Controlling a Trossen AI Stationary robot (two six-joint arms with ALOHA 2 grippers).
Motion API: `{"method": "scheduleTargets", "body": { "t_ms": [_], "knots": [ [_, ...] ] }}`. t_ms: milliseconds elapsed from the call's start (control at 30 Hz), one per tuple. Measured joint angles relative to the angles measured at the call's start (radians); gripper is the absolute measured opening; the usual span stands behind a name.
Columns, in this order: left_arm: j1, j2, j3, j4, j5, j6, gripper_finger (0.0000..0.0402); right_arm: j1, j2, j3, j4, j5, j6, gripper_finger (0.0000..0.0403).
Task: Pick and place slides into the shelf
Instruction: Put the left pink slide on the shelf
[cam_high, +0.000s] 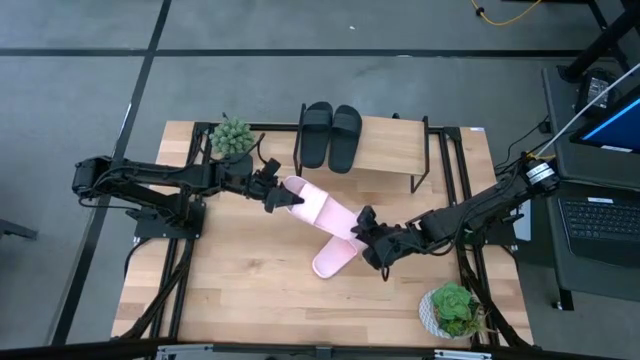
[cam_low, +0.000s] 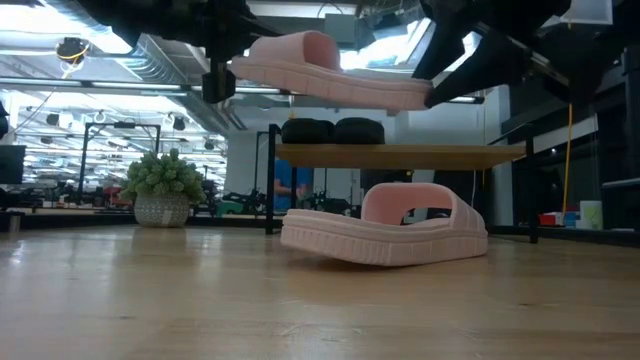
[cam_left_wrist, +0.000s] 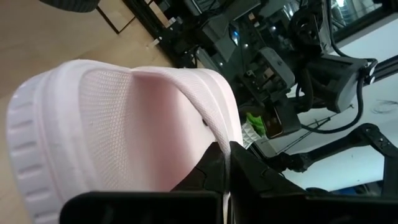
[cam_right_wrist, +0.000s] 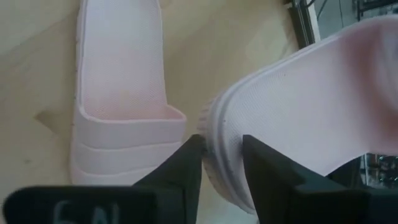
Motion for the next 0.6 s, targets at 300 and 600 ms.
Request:
{"method": "scheduleTargets", "body": {
  "t_ms": [300,600],
  "knots": [
    [0.000,0.000,0.000,0.003,0.000,0.000,0.0000,0.000,0.000,0.000,-0.006,0.000,0.025,0.0085],
    [0.000,0.000,0.000,0.010,0.000,0.004,0.0012,0.000,-0.001,0.000,-0.005,-0.006,0.050,0.0020]
  ]
}}
